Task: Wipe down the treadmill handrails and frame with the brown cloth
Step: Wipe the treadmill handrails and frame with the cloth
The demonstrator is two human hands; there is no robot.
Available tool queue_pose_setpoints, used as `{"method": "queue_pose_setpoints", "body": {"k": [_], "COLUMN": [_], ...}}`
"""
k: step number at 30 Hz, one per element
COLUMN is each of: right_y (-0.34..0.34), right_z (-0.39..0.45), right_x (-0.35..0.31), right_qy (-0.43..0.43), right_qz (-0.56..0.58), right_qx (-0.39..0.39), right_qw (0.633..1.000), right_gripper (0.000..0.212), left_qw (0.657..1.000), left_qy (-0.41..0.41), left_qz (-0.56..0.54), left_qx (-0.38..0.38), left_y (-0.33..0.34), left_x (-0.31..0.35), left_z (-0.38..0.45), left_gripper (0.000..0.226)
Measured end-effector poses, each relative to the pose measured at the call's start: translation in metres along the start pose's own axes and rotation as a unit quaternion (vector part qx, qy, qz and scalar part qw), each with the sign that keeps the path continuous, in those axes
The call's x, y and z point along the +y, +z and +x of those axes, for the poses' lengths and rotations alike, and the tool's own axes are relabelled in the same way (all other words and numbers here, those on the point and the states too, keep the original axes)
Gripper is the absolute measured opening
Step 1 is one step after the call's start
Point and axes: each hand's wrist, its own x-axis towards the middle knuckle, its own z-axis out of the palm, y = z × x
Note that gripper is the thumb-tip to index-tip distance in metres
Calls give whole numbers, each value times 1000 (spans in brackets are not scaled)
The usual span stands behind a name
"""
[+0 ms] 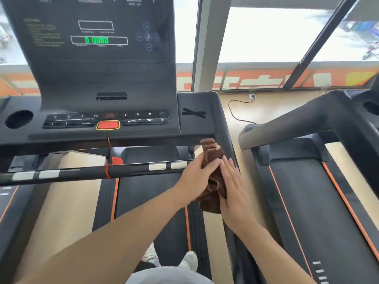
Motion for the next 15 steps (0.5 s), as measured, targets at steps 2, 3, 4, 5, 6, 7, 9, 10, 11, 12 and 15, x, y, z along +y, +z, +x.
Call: {"method": "queue_pose_setpoints", "body": {"k": [2,3,4,5,6,7,9,10,11,12,15], "right_y": [5,11,18,27,37,46,59,63,65,66,66], "right_z": [28,41,53,64,75,84,100,106,110,113,122], "right_x": [11,17,21,23,24,23,18,18,18,18,16], "right_qy": [-27,-40,-48,-51,-47,-40,-23,-21,-21,-24,-20], "right_qz": [-121,-190,-250,-298,-331,-351,-379,-392,-402,-406,-406], "right_qx": [-50,-101,-156,-200,-224,-230,-227,-222,-217,-214,-222], "right_qw": [991,976,954,932,915,907,897,892,889,888,886], "right_gripper": [86,85,88,94,100,102,92,82,72,64,61], "left_qw": [998,995,990,981,972,963,943,927,906,885,847], "left_qy": [24,26,21,16,13,10,2,7,19,27,40], "left_qz": [48,73,96,119,146,174,249,298,351,399,477], "left_qx": [18,56,104,150,186,207,221,228,235,240,232], "left_y": [-17,-29,-42,-57,-72,-88,-121,-136,-152,-167,-207], "left_x": [9,7,0,-10,-22,-35,-58,-67,-74,-81,-93], "left_z": [8,12,14,14,10,6,-4,-7,-8,-9,-10], "left_gripper": [30,41,48,51,51,50,51,52,52,53,51]}}
